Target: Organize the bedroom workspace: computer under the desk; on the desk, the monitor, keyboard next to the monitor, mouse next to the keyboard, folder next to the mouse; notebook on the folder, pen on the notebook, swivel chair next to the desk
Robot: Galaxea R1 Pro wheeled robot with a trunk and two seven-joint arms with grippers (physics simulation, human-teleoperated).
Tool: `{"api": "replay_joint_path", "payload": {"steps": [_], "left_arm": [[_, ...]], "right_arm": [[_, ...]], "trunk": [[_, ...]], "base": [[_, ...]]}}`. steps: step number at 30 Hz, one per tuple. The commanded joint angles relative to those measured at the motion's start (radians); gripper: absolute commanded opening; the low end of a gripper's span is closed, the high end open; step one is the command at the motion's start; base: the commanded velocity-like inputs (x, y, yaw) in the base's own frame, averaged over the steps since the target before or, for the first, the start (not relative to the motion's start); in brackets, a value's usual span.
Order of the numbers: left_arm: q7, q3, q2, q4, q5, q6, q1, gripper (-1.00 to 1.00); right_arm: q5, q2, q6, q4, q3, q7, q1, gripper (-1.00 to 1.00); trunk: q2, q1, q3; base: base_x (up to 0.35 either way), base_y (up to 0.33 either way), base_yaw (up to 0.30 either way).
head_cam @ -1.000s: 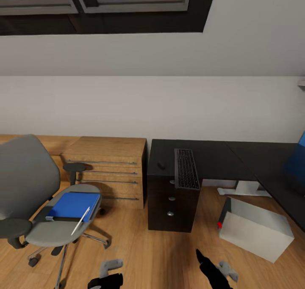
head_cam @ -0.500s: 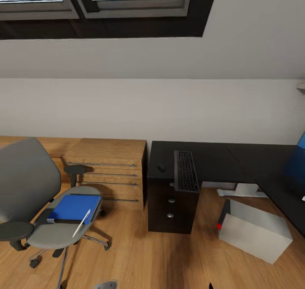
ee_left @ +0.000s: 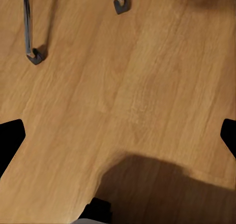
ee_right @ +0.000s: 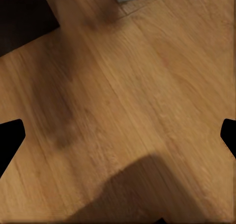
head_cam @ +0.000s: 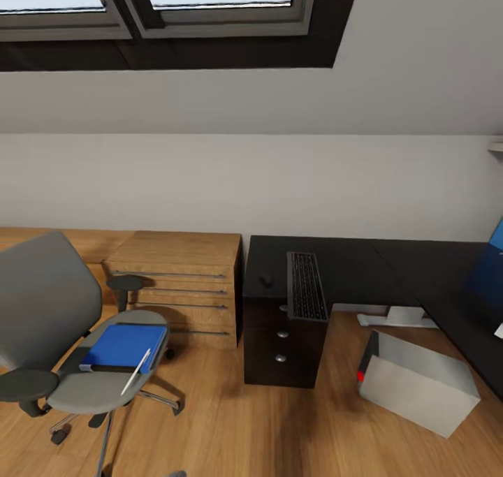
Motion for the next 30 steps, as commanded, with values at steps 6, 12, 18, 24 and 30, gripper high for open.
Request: {"api": "replay_joint_path", "payload": {"steps": [6,12,18,24,30], "left_arm": [[0.008,-0.004,-0.010,0.016,0.010,-0.113,0.000,1.00],[0.008,-0.004,-0.010,0.019,0.008,-0.133,-0.001,1.00],[0.008,-0.005,-0.011,0.021,0.008,-0.135,-0.001,1.00],[0.008,-0.059,-0.012,0.119,0.002,-0.135,-0.001,1.00],[0.008,-0.065,-0.011,0.123,0.002,-0.136,-0.001,1.00]], "right_arm": [[0.031,-0.002,-0.005,0.008,0.012,-0.011,-0.001,1.00],[0.080,0.001,-0.005,0.009,0.013,-0.012,-0.001,1.00],[0.100,0.001,-0.005,0.010,0.013,-0.013,-0.001,1.00],[0.102,0.006,-0.006,0.010,0.012,-0.014,-0.001,1.00],[0.102,0.011,-0.006,0.010,0.012,-0.014,-0.001,1.00]], "trunk": [[0.042,-0.023,0.018],[0.063,-0.035,0.027],[0.063,-0.035,0.027],[0.063,-0.035,0.027],[0.063,-0.035,0.027]], "base": [[0.000,0.000,0.000],[0.000,0.000,0.000],[0.000,0.000,0.000],[-0.208,-0.180,0.000],[-0.253,-0.195,0.145]]}}
